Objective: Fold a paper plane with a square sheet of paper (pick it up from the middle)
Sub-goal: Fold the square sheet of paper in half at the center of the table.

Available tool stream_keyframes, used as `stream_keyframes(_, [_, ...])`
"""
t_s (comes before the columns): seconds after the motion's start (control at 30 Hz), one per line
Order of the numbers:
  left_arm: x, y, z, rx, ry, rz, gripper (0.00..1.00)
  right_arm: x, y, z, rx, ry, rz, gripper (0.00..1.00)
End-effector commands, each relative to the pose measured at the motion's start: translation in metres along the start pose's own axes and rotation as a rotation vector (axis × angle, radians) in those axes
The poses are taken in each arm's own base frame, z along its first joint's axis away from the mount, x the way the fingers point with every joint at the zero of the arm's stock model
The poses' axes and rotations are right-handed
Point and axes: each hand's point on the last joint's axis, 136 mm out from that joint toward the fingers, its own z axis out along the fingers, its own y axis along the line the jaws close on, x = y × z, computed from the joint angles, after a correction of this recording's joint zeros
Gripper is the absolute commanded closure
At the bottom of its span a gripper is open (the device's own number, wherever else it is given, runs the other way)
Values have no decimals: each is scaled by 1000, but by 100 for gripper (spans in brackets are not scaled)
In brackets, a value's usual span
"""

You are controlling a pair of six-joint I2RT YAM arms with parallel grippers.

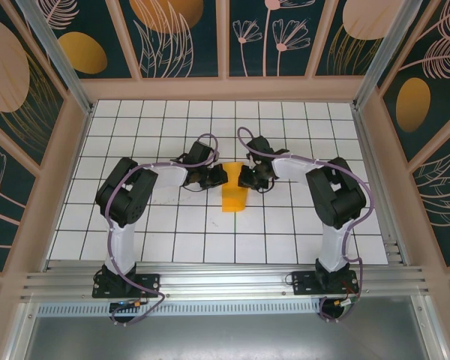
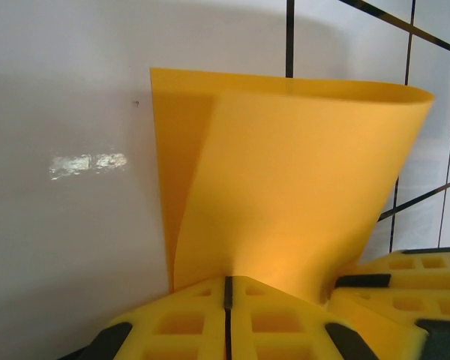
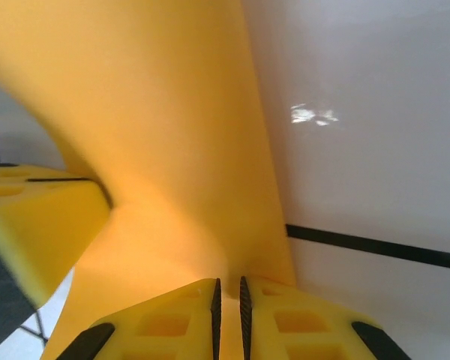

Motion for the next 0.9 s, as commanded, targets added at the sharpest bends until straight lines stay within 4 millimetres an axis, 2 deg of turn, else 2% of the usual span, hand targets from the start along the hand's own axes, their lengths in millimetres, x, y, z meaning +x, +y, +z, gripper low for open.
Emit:
stream_keyframes(0.0, [41,88,21,-272,84,-66,92,11,17,-15,-90,19,-26,82])
stream_keyframes(0.23, [41,88,20,-276,79,-67,92,47,-4,-2,-85,98,14,83])
stream_keyframes(0.4, [40,87,20,-272,75,-67,92,53,-26,5,-5,110,31,84])
stream_keyframes(0.47, [41,88,20,-274,76,-68,92,48,-18,-2,-27,94,16,84])
stream_keyframes(0.57, [40,88,20,-274,74,-67,92,40,4,-21,-105,56,-18,84])
stream_keyframes(0.63, [40,88,20,-273,74,-68,92,41,14,-28,-148,58,-29,83])
stream_keyframes(0.7, [40,88,20,-273,73,-67,92,48,16,-26,-159,82,-38,83])
stream_keyframes(0.87, [40,88,20,-272,72,-66,92,65,0,-12,-120,141,-24,84])
